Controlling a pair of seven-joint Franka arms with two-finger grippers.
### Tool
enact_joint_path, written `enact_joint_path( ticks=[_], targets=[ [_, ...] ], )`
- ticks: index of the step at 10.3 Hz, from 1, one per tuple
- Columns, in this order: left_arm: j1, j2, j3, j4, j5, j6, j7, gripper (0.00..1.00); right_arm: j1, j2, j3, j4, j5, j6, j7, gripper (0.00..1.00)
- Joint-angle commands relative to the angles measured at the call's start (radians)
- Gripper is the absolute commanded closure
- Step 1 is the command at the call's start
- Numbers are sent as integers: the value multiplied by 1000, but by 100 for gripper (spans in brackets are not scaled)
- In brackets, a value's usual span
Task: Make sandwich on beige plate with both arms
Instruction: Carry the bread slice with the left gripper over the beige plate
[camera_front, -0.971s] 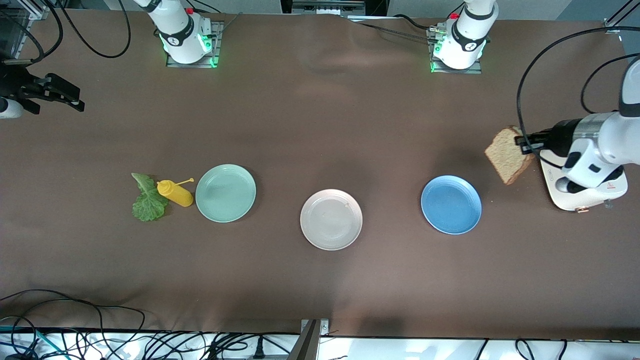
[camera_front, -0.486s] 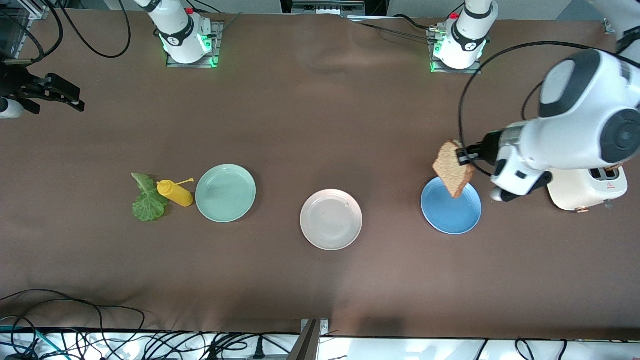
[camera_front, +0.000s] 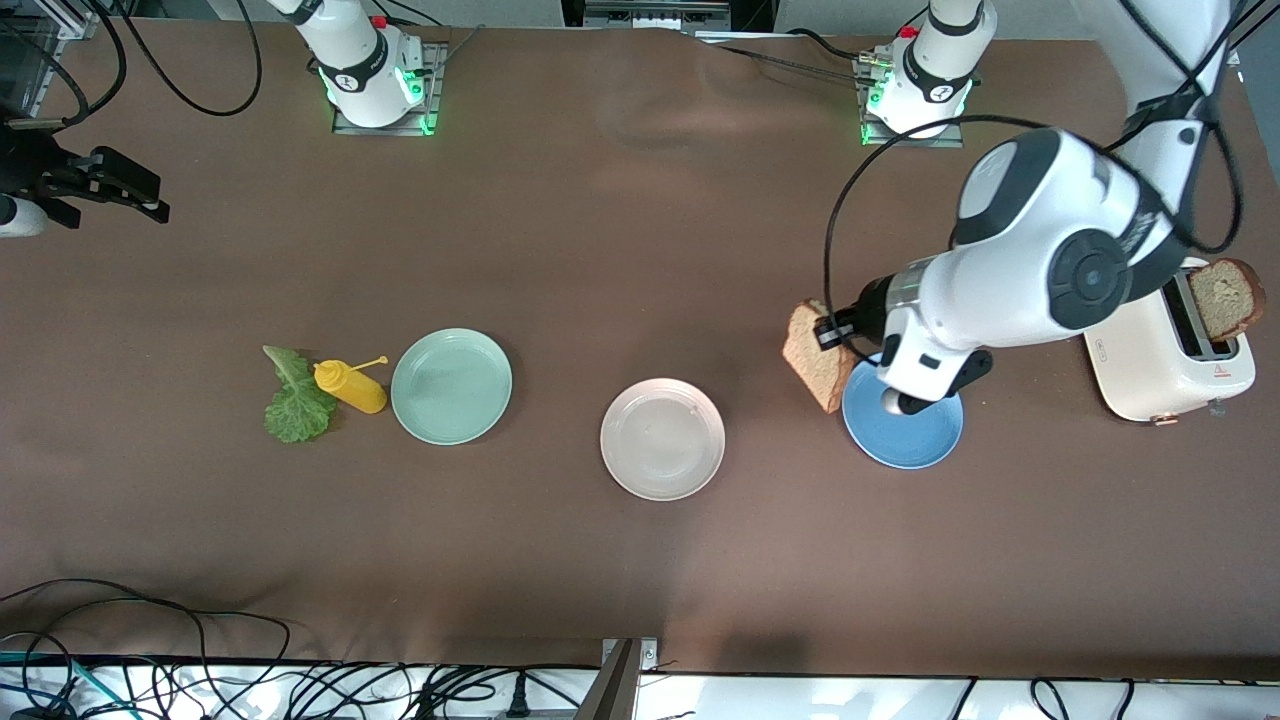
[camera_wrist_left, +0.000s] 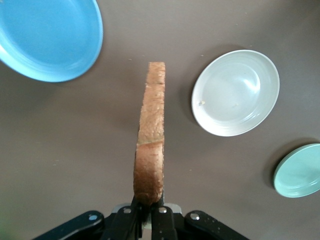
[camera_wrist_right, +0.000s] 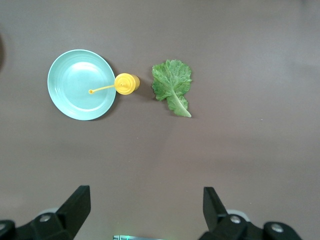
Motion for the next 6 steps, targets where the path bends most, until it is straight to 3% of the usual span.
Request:
enact_joint_path(
  ticks=[1,6],
  targets=[
    [-37,53,7,19,-86,107,-65,100,-3,6,3,22,-7,-19,7,0],
    [-116,100,7,19,-102,272,-137,100,-3,5,2,22,-7,-19,5,0]
  ],
)
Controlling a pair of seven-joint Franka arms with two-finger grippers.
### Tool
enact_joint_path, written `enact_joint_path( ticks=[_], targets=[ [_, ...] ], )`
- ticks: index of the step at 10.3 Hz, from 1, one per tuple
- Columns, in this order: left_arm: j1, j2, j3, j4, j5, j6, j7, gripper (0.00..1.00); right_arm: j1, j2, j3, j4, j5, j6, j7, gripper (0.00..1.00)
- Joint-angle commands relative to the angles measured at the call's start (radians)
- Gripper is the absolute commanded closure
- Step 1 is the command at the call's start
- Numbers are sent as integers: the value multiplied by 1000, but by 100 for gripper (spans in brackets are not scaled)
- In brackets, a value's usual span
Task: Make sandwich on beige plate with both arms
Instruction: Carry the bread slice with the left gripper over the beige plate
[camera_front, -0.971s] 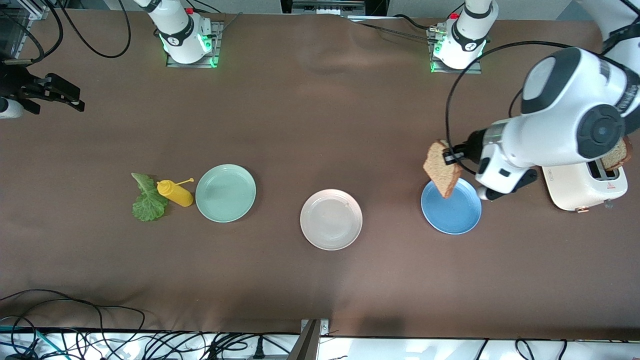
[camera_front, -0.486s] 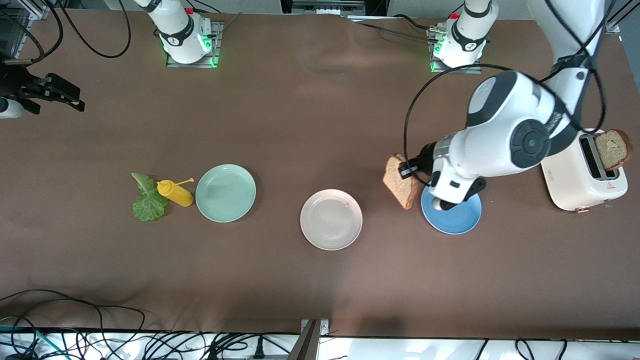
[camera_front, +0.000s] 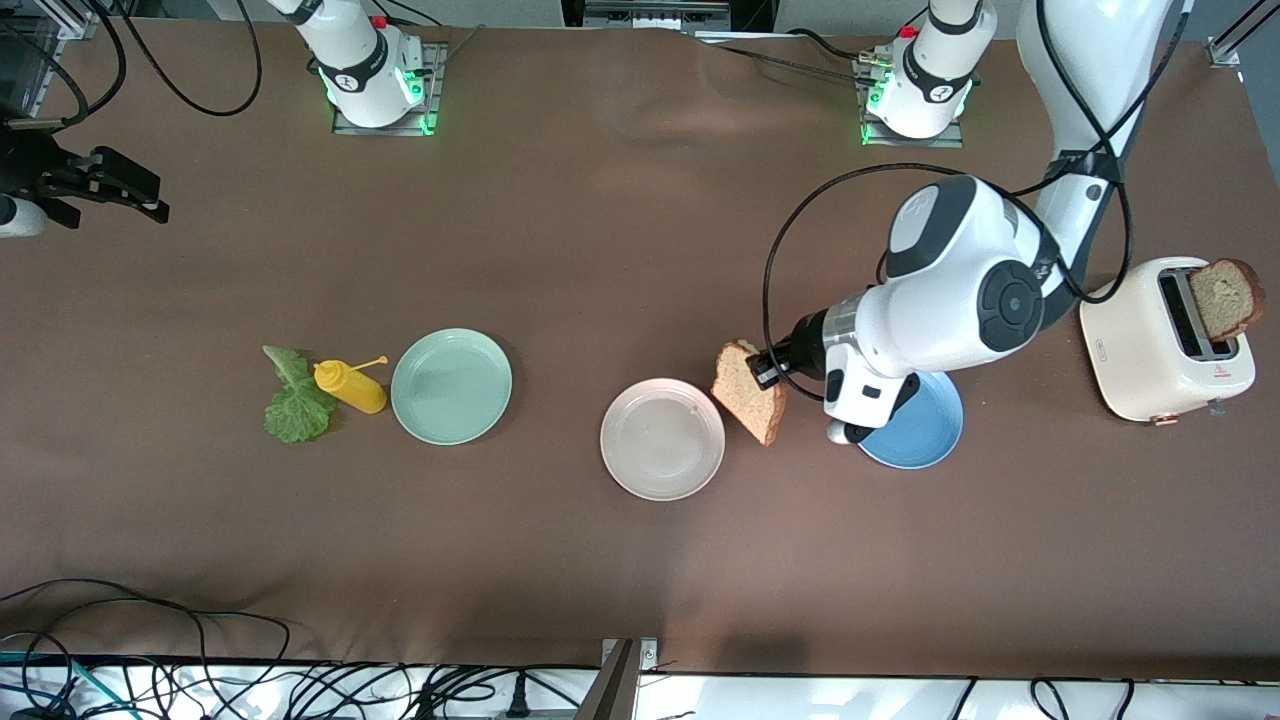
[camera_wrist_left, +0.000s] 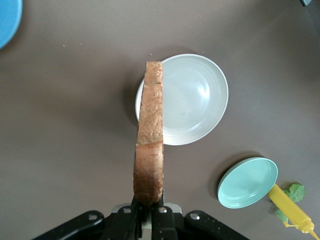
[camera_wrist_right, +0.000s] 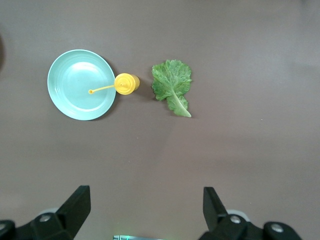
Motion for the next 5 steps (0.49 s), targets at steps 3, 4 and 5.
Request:
enact_joint_path(
  ticks=[3,4,5],
  targets=[
    [-62,44,7,23,-28,54,-36,100,-3,4,2,21,-9,-19,5,0],
    [-75,58,7,29,-30,102,-36,100,-3,4,2,21,-9,-19,5,0],
    [-94,93,7,56,-28,134,-36,100,-5,4,2,21,-9,-19,5,0]
  ],
)
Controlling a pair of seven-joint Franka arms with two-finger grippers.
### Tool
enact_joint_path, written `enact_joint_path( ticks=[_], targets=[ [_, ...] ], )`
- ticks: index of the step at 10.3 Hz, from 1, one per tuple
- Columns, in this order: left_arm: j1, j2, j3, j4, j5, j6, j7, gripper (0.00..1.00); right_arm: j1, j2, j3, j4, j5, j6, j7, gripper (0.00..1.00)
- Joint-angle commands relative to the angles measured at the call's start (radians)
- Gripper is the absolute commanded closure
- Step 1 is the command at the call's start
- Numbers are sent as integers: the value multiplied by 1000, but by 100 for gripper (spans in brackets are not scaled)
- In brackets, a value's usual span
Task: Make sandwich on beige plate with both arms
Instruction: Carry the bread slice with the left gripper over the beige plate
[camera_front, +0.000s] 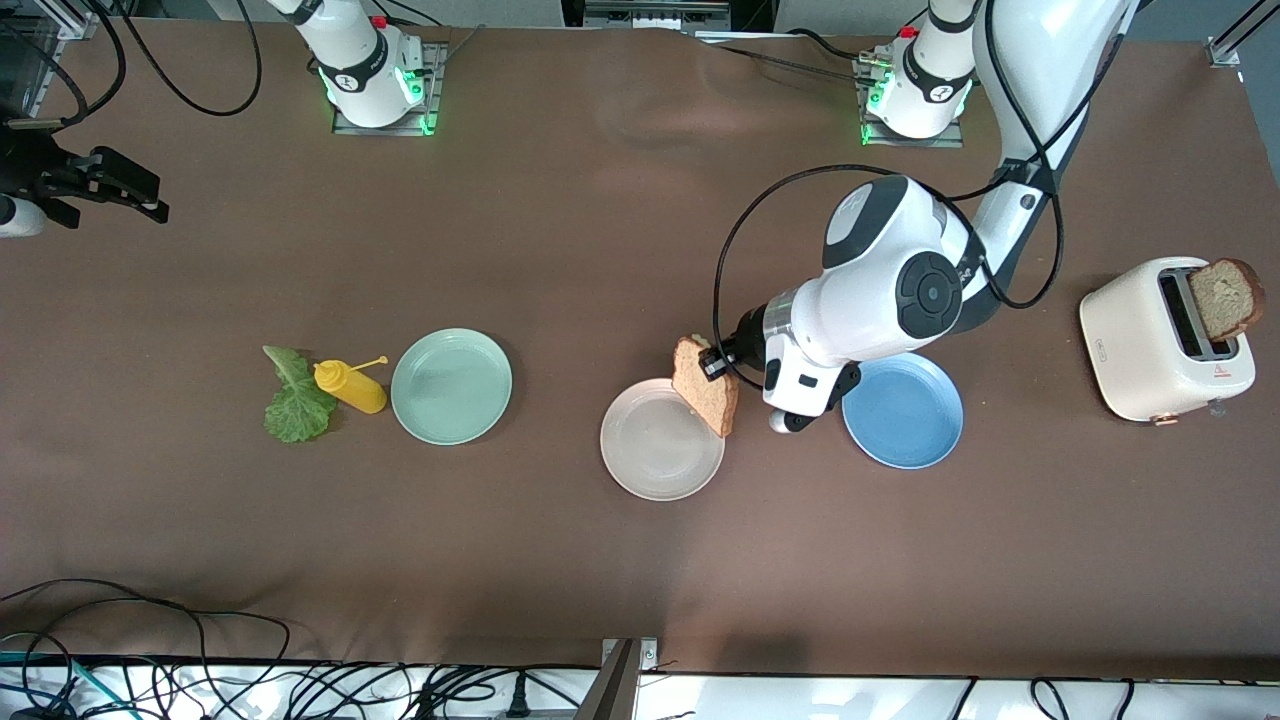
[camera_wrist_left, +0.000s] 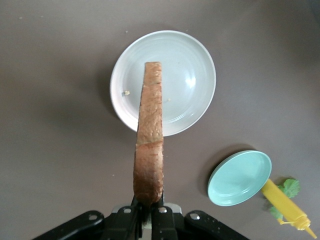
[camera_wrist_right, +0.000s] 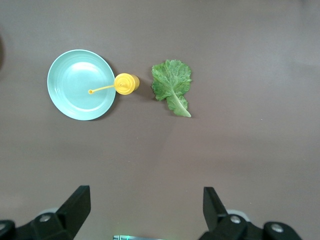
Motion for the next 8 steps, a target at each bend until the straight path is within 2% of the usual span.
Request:
enact_joint_path(
  ticks=[1,5,8],
  targets=[
    [-52,86,8,96,-28,51,-4,100,-4,5,2,23,-8,-19,5,0],
    [-109,152,14,123,-25,199,2,100,-4,5,2,23,-8,-19,5,0],
    [-116,198,14,123,-21,243,10,100,-4,5,1,23,-10,-19,5,0]
  ],
)
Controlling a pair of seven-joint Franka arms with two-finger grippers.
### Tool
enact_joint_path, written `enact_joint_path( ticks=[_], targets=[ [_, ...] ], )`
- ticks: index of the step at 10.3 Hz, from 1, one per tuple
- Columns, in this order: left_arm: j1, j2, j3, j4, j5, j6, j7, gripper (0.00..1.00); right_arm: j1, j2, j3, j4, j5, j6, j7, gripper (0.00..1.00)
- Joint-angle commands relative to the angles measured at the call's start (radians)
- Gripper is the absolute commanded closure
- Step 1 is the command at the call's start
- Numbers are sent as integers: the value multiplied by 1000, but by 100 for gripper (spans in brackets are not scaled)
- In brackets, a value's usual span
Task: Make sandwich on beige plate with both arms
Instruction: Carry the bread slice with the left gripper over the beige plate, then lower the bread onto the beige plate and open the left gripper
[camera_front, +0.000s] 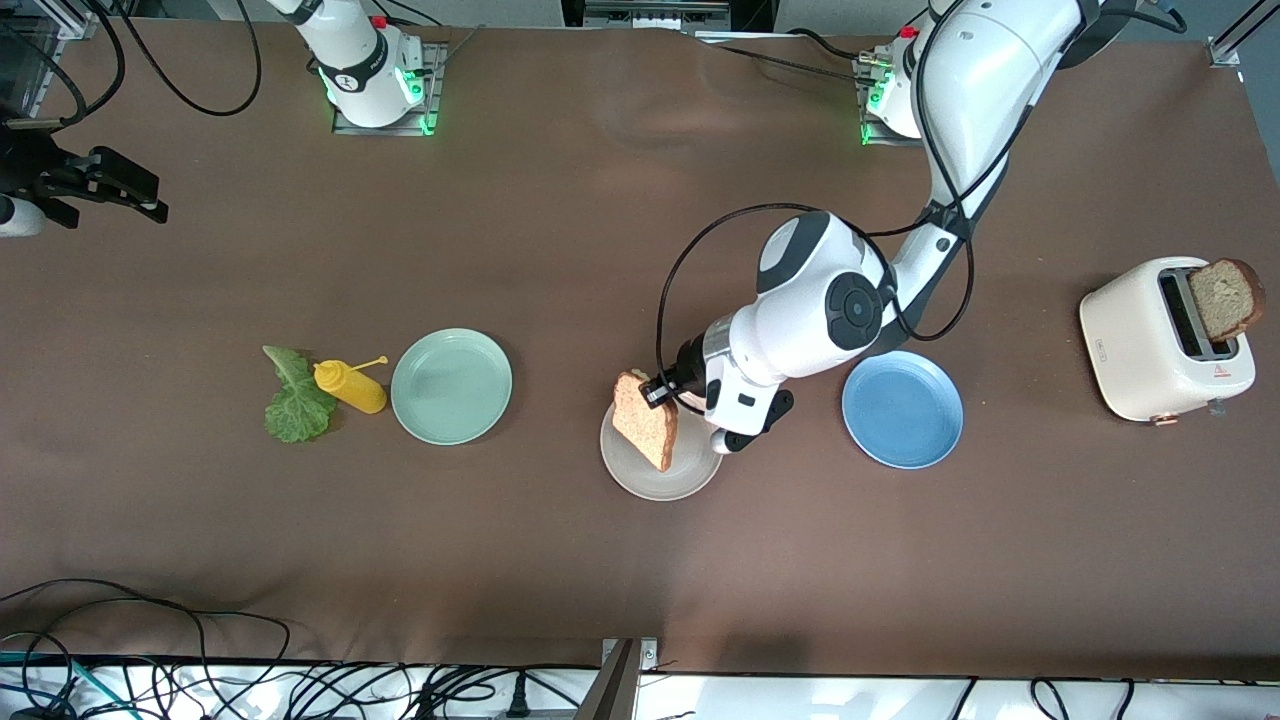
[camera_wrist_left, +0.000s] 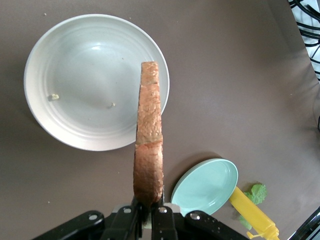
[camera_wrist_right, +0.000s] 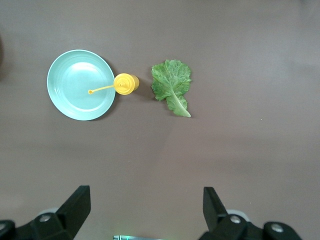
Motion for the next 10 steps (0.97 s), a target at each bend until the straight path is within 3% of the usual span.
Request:
enact_joint_path(
  ticks=[1,7,10],
  targets=[
    [-16,39,16,43,-21,36,13,100,-4,3,2,23,-10,-19,5,0],
    [-76,91,94,78,-19,89,15,100,-4,3,2,21,-10,-19,5,0],
    [-83,101,94,78,-19,89,16,100,-4,3,2,23,-10,-19,5,0]
  ],
)
